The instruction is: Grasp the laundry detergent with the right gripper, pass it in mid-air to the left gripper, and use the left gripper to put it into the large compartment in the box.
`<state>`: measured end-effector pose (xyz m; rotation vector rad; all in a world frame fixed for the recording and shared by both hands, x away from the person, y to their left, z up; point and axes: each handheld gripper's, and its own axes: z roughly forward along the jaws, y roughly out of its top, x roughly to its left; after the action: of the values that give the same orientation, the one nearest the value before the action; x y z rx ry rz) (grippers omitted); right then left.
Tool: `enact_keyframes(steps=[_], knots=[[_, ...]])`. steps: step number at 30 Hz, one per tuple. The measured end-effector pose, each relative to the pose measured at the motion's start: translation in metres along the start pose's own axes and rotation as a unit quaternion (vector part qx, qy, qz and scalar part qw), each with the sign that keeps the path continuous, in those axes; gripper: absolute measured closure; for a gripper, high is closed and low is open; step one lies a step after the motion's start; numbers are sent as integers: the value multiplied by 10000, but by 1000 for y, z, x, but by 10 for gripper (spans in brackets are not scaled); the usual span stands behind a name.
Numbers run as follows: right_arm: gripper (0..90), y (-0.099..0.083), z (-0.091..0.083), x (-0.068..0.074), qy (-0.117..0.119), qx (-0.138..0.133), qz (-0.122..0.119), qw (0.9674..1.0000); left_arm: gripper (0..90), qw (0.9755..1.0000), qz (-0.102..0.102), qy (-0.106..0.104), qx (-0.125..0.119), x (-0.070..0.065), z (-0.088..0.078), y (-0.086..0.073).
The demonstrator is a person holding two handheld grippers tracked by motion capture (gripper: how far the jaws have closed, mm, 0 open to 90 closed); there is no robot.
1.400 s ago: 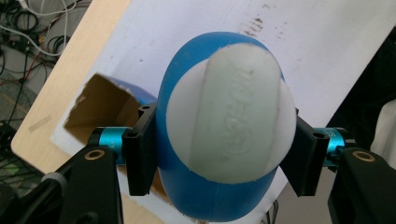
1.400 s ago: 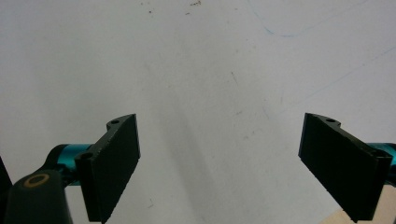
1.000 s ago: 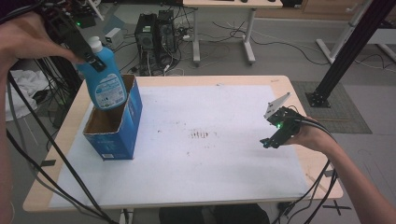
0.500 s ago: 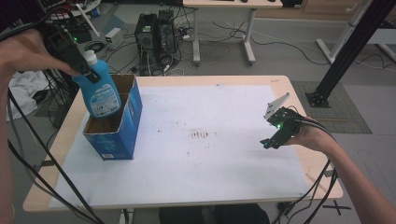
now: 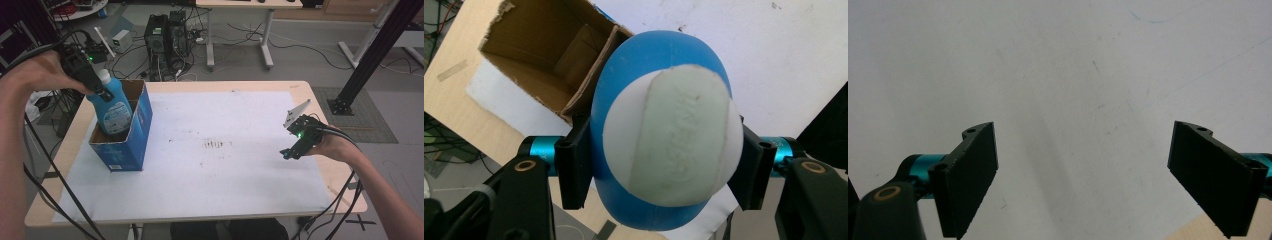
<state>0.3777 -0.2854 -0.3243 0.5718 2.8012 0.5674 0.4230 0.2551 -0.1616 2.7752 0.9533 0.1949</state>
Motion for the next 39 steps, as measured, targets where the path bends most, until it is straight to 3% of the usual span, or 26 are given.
enact_keyframes(steps=[7,17,31,32,33,39], knots=[[118,0,1,-1,-58,-39,-45,10000,379,9998,142,-65,122,2,22,-6],[118,0,4,-1,-52,33,-106,9999,379,9997,160,-137,84,2,45,-14],[118,0,10,3,-55,105,-54,9999,378,9985,355,-215,361,0,81,-20],[118,0,10,3,-55,105,-54,9999,378,9988,285,-223,330,-2,84,-21],[118,-1,10,4,-44,145,-31,9999,378,9984,352,-215,378,-2,85,-21],[118,0,11,5,-42,144,-22,9999,378,9985,314,-250,385,-5,95,-24]])
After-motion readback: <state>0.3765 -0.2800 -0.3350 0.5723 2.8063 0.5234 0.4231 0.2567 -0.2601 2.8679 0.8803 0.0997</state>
